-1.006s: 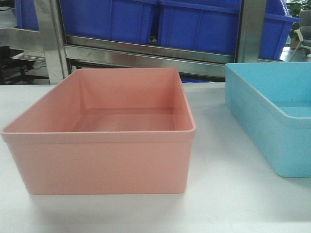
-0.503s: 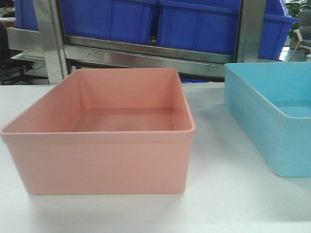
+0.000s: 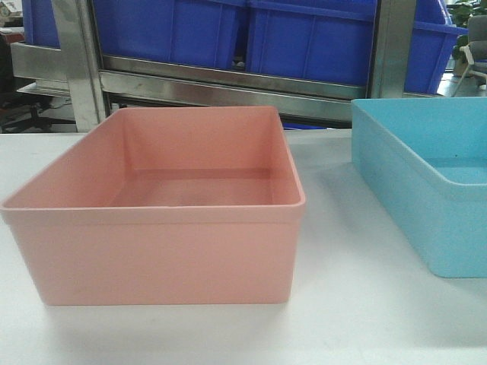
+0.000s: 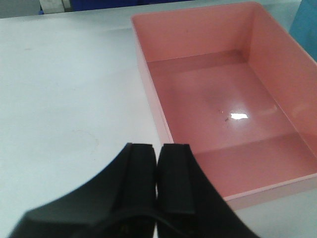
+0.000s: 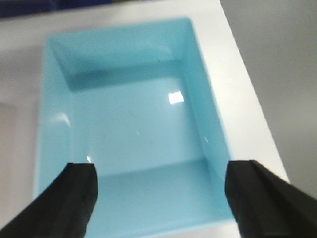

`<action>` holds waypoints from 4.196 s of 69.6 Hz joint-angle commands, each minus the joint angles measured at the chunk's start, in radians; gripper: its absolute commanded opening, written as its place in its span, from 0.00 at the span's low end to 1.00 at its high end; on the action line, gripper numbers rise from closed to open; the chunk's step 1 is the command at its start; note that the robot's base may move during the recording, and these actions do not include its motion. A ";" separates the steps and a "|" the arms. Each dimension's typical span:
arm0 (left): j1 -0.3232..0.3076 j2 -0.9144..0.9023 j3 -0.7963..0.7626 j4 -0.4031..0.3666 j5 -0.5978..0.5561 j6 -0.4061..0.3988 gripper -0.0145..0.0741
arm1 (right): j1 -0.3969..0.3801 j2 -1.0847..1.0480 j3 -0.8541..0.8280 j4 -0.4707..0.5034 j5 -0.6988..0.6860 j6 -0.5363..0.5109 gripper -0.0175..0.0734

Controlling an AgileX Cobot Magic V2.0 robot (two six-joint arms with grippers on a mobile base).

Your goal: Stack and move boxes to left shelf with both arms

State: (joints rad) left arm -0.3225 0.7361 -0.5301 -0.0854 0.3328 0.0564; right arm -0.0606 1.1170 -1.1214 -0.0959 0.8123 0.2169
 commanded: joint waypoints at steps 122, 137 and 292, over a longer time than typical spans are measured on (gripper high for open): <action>-0.010 0.046 -0.025 -0.010 -0.074 0.001 0.15 | -0.203 0.350 -0.306 0.516 0.045 -0.536 0.25; -0.010 0.046 -0.025 -0.010 -0.076 0.001 0.15 | -0.051 0.256 -0.306 0.561 0.131 -0.217 0.25; -0.010 0.099 -0.167 -0.012 0.103 0.001 0.50 | 0.583 0.536 -0.309 0.019 -0.258 0.391 0.87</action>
State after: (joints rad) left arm -0.3225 0.8129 -0.6036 -0.0890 0.4398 0.0579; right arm 0.5256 1.7326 -1.3913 -0.0568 0.5986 0.6557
